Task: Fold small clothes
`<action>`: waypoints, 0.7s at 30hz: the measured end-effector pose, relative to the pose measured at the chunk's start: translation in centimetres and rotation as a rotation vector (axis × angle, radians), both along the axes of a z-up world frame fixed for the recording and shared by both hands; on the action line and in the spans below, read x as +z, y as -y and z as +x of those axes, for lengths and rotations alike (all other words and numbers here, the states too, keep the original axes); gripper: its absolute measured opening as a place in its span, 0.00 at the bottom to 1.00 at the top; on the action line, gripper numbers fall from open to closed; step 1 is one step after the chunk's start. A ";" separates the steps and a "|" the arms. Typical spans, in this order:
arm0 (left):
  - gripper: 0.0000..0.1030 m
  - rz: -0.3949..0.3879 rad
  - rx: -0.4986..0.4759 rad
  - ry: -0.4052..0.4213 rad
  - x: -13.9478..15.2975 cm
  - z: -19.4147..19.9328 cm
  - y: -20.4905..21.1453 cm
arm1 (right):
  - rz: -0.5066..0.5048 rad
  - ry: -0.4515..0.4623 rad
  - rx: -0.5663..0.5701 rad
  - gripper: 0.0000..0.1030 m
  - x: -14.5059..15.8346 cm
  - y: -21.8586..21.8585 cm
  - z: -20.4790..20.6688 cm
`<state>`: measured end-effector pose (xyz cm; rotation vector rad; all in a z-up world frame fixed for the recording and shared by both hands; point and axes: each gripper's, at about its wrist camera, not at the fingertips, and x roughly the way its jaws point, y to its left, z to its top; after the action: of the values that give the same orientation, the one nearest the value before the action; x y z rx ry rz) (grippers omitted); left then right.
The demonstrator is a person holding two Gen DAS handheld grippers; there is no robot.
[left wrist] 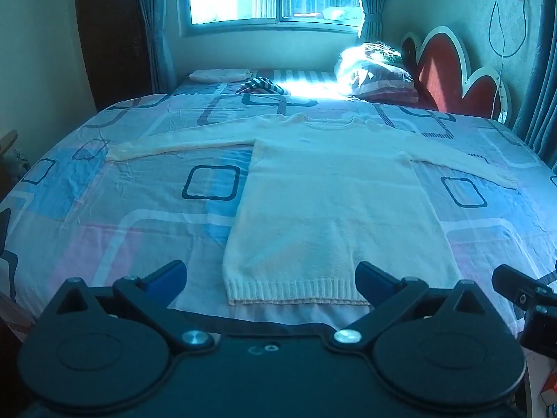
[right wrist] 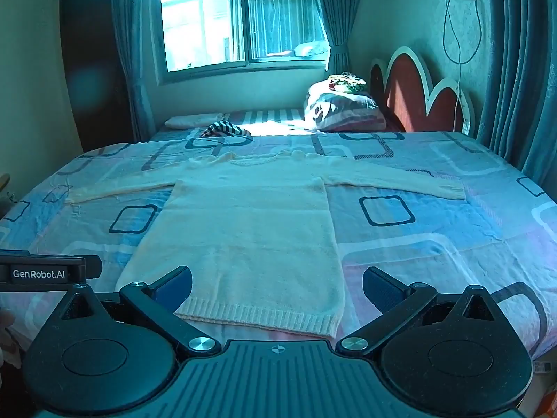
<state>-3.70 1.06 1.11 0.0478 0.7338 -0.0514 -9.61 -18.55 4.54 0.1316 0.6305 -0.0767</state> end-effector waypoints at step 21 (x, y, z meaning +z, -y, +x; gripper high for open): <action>0.99 0.023 0.009 -0.006 0.8 -0.2 0.3 | 0.004 -0.016 -0.016 1.00 -0.4 1.4 0.3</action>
<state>-3.93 0.78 1.92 0.0659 0.7404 -0.0346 -9.28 -19.98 4.18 0.1406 0.6455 -0.0922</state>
